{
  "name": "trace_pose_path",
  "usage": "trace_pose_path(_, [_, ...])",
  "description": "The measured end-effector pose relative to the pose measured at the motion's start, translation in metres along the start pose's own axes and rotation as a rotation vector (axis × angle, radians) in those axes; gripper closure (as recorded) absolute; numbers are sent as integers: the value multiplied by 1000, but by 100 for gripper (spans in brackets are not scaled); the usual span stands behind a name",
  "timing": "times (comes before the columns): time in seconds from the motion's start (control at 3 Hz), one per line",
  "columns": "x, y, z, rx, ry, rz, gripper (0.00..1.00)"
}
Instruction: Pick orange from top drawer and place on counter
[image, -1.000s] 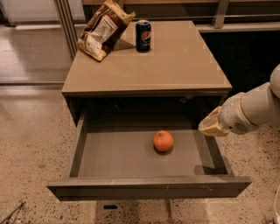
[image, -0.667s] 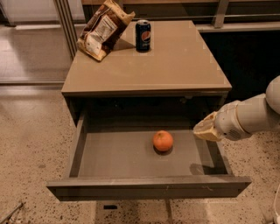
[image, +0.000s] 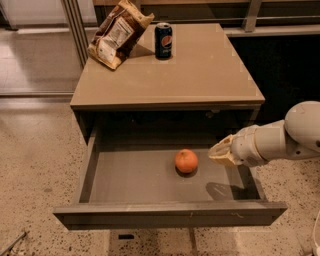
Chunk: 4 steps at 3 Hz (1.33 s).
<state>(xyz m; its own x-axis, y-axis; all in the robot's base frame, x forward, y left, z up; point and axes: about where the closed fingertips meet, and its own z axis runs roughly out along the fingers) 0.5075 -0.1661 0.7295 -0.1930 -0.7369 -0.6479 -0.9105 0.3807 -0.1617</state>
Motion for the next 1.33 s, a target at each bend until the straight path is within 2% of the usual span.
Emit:
trace_pose_path(0.33, [1, -1, 16, -1, -14, -21, 14])
trace_pose_path(1.33, [7, -5, 72, -23, -57, -7, 17])
